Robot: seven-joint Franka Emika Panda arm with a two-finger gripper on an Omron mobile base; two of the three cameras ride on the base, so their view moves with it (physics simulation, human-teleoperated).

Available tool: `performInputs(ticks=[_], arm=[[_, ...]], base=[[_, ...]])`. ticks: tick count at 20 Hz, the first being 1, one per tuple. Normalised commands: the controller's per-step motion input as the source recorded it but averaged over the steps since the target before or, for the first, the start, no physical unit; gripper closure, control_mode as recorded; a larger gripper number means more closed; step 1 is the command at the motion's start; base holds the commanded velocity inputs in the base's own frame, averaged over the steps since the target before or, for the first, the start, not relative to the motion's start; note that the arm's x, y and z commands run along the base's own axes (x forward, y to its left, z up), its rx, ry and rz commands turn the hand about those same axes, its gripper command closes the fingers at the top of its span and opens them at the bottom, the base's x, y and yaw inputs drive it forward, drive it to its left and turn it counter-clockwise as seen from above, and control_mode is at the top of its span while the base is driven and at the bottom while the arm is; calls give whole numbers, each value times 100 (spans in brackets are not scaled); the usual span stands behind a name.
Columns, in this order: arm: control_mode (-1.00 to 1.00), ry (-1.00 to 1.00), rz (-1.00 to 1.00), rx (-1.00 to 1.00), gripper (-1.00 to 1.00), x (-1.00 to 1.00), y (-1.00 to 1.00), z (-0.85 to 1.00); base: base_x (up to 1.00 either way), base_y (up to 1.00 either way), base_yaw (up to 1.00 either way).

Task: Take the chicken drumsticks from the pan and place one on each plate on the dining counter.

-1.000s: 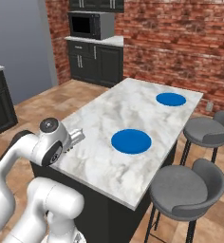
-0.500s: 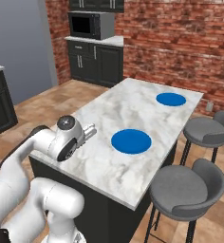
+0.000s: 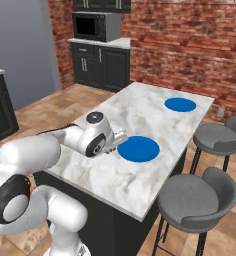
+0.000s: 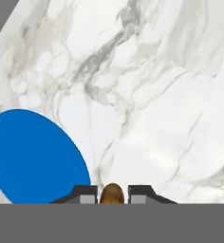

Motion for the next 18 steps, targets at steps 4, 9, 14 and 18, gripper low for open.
performInputs(ticks=[4, 9, 14, 18], arm=[[-100, 4, -8, 0, 100, 58, -73, 0], [-100, 0, 0, 0, 100, 68, -43, -8], [-100, 1, 0, -3, 100, 54, -30, -57], [-100, 0, 0, -5, 100, 41, -27, -62]], base=[[0, 0, 0], [0, 0, 0], [0, 0, 0], [0, 0, 0]])
